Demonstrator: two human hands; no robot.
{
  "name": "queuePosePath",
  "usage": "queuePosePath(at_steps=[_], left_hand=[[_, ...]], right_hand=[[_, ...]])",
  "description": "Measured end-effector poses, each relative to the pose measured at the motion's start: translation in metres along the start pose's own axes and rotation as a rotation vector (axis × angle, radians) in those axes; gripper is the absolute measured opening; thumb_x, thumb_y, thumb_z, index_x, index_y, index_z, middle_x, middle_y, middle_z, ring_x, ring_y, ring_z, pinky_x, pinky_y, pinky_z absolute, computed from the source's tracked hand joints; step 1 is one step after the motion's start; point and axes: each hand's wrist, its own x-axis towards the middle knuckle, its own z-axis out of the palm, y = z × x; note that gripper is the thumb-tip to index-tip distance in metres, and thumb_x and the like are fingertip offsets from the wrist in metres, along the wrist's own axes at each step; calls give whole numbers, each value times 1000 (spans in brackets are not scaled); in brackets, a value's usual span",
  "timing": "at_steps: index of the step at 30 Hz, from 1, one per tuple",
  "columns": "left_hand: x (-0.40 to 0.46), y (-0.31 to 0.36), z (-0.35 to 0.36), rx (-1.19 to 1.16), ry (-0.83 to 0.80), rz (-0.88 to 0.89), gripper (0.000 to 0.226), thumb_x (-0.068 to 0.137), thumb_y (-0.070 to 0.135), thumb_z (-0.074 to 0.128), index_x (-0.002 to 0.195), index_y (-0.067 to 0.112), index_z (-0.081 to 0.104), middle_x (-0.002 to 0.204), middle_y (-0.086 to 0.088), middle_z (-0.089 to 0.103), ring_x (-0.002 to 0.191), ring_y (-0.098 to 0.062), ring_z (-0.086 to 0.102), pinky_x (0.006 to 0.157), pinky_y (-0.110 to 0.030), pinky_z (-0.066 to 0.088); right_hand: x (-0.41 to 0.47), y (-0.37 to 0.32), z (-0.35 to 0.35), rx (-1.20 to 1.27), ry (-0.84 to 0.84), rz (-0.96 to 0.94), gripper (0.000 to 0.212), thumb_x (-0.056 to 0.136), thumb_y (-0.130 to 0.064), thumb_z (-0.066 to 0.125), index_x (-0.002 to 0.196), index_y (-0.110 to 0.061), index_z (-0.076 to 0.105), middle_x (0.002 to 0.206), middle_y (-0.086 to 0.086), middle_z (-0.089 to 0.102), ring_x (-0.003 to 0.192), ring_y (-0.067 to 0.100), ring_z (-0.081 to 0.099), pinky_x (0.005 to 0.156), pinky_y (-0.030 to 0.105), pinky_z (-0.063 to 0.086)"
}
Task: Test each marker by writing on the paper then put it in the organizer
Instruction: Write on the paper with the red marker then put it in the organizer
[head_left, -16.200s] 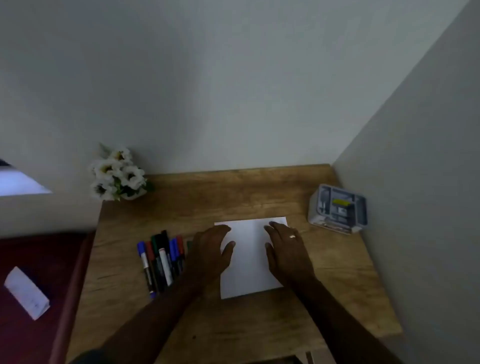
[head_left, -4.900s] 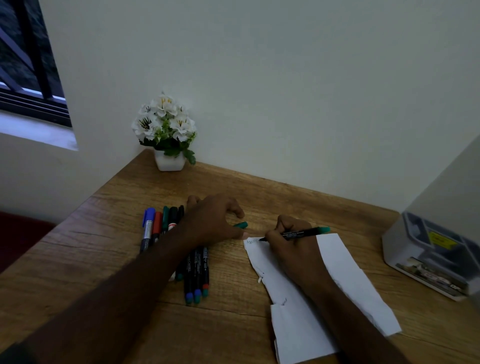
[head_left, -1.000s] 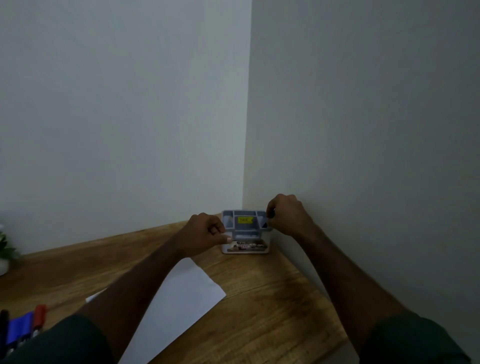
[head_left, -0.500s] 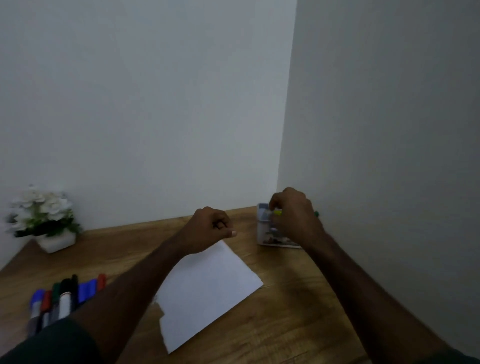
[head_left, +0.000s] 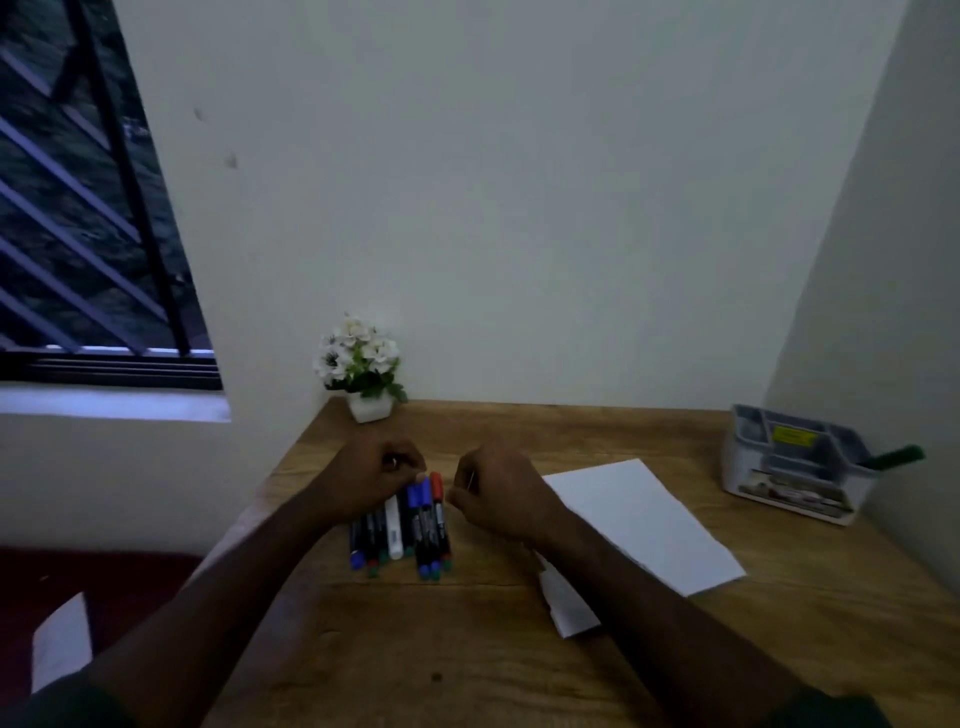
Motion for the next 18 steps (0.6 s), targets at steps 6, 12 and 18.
queuePosePath(at_steps=[6, 12, 18], left_hand=[[-6, -19, 9, 164, -22, -22, 12, 76, 36, 66, 84, 32, 73, 85, 20, 65, 86, -1, 57, 83, -36, 45], [-1, -24, 23, 197, 3, 24, 11, 79, 46, 67, 88, 41, 65, 94, 25, 56, 102, -5, 46, 89, -40, 32], [23, -4, 34, -131, 168, 147, 42, 77, 51, 69, 117, 38, 62, 116, 18, 60, 112, -5, 55, 94, -47, 46]], right_hand=[[9, -13, 24, 8, -17, 145, 16, 86, -30, 65, 92, -16, 66, 95, 4, 66, 84, 18, 63, 71, 34, 57], [13, -20, 28, -46, -25, 161, 12, 89, -21, 64, 93, -15, 54, 102, 6, 59, 95, 24, 58, 68, 32, 46], [11, 5, -8, -45, 121, 16, 26, 97, -25, 56, 118, -12, 63, 110, 6, 65, 97, 20, 59, 76, 28, 43]])
